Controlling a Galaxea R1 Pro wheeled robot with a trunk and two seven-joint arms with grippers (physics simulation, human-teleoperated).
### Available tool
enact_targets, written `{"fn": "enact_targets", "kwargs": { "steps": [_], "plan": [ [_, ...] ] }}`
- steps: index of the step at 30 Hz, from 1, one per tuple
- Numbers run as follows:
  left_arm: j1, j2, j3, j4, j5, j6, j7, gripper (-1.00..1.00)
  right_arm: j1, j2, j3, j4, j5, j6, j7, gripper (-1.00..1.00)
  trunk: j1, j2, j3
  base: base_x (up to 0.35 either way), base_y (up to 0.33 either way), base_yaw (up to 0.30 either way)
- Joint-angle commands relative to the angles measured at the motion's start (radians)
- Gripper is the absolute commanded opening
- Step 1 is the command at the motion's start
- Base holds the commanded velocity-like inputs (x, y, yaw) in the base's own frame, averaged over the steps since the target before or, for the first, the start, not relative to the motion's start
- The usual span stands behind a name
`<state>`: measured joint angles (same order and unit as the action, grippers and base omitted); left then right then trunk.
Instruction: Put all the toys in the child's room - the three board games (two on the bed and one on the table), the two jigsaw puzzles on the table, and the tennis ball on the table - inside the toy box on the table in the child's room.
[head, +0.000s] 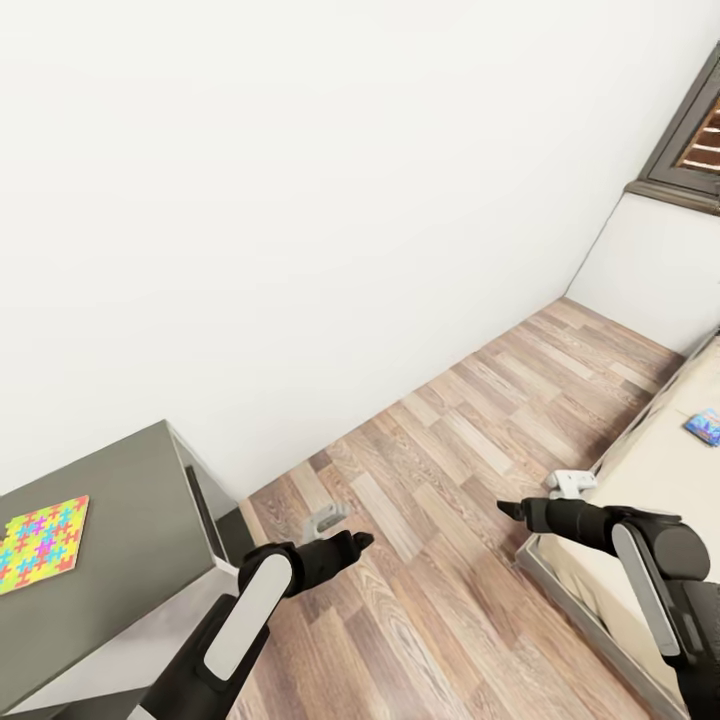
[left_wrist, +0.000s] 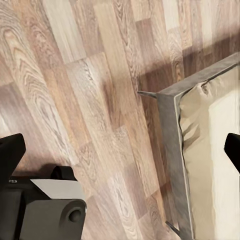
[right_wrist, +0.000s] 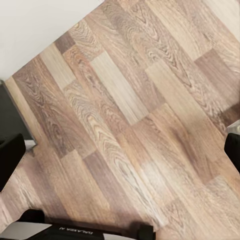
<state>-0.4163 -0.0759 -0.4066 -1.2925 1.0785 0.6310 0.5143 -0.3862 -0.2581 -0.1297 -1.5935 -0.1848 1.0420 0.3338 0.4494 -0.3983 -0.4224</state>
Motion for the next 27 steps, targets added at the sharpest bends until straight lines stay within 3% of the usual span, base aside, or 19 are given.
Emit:
{"fn": "enact_targets", "kwargs": {
  "steps": [1, 10, 18, 27],
  "plan": [
    [0.0, 0.0, 0.0, -0.001, 0.009, -0.002, 0.006, 1.0, 0.0, 0.003, -0.001, 0.0, -0.002, 0.005, 0.001, 1.0, 0.001, -0.002, 0.0, 0.0, 0.0, -0.101],
    [0.001, 0.001, 0.0, 0.008, 0.004, -0.011, 0.0, 1.0, 0.003, 0.015, -0.002, 0.003, -0.001, -0.003, 0.001, 1.0, 0.001, -0.002, 0.015, 0.0, 0.0, -0.098],
    [-0.007, -0.001, 0.0, 0.068, 0.004, -0.015, -0.001, 1.0, 0.004, 0.017, 0.007, 0.022, -0.001, -0.008, 0.0, 1.0, 0.001, -0.002, 0.028, 0.0, 0.0, -0.063],
    [-0.011, 0.0, -0.002, 0.148, 0.004, -0.064, -0.011, 1.0, -0.004, 0.018, 0.084, 0.135, 0.0, -0.075, -0.002, 1.0, 0.001, -0.002, 0.042, 0.0, 0.0, -0.018]
  ]
}}
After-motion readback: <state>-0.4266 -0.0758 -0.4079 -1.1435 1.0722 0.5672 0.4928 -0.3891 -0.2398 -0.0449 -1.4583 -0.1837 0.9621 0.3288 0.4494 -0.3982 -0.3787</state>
